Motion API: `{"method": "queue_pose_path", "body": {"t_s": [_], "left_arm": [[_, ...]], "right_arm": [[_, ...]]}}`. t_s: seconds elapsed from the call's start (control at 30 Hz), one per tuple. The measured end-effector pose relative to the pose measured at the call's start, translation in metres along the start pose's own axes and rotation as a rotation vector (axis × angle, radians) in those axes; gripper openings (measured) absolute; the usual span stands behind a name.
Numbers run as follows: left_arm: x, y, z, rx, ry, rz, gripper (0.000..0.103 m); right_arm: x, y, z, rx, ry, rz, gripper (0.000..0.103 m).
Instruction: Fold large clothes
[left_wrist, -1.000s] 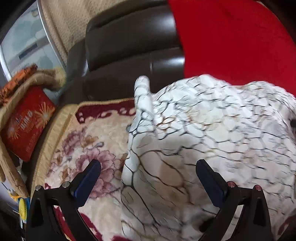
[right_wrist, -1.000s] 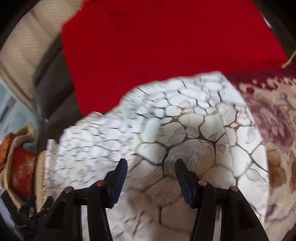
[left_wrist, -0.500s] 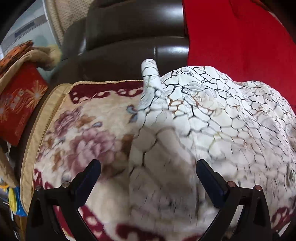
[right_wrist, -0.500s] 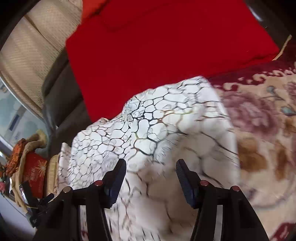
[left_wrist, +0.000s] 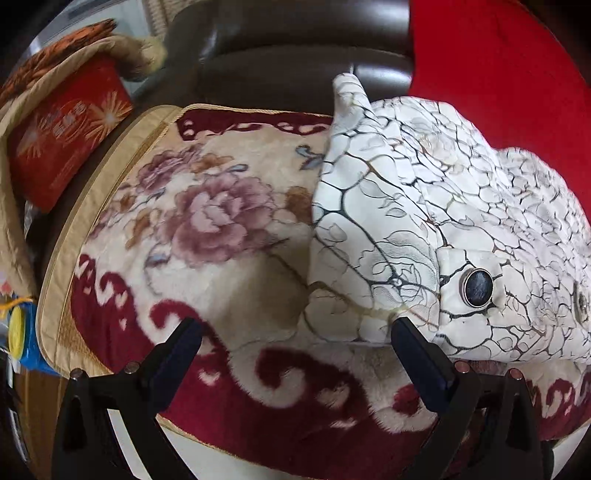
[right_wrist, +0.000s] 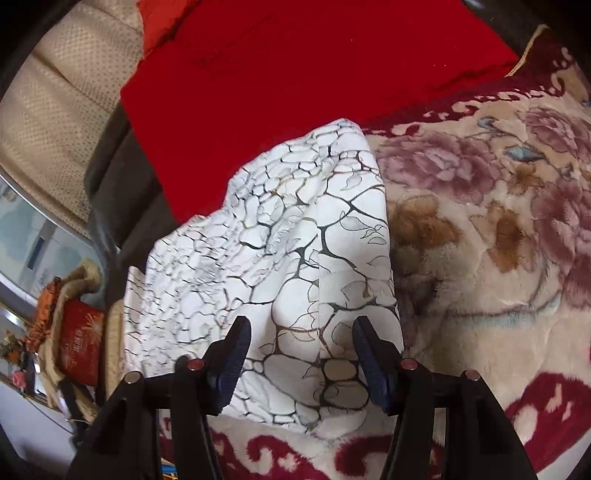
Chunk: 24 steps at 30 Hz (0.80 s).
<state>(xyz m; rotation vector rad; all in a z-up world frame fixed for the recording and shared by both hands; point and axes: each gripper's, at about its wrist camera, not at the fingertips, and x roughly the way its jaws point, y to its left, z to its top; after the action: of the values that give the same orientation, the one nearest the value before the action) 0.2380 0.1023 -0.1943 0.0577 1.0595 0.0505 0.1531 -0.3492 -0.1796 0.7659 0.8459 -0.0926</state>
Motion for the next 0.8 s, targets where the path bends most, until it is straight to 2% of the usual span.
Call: {"method": "queue_pose_path", "body": {"t_s": [0.1, 0.2, 0.27, 0.37, 0.5, 0.6, 0.8], "left_arm": [[-0.01, 0.008, -0.005, -0.043, -0.017, -0.06, 0.102], [-0.018, 0.011, -0.009, -0.081, -0.03, -0.137, 0.102], [-0.017, 0.012, -0.012, -0.123, -0.018, -0.211, 0.102], [-0.004, 0.014, -0.016, -0.226, 0.035, -0.365, 0.102], [0.013, 0.018, -0.012, -0.37, 0.057, -0.464, 0.102], [0.029, 0.015, -0.005, -0.419, 0.074, -0.496, 0.102], [0.05, 0.019, 0.007, -0.499, 0.061, -0.553, 0.101]], "right_arm": [[-0.016, -0.003, 0.002, 0.013, -0.03, 0.044, 0.062], [-0.028, -0.011, -0.001, 0.062, -0.028, 0.111, 0.072], [-0.031, -0.021, -0.009, 0.119, 0.007, 0.161, 0.074], [-0.025, -0.038, -0.025, 0.202, 0.073, 0.209, 0.077], [-0.004, -0.057, -0.04, 0.303, 0.126, 0.223, 0.078], [0.018, -0.062, -0.041, 0.367, 0.142, 0.271, 0.078], [0.046, -0.048, -0.028, 0.396, 0.088, 0.334, 0.078]]}}
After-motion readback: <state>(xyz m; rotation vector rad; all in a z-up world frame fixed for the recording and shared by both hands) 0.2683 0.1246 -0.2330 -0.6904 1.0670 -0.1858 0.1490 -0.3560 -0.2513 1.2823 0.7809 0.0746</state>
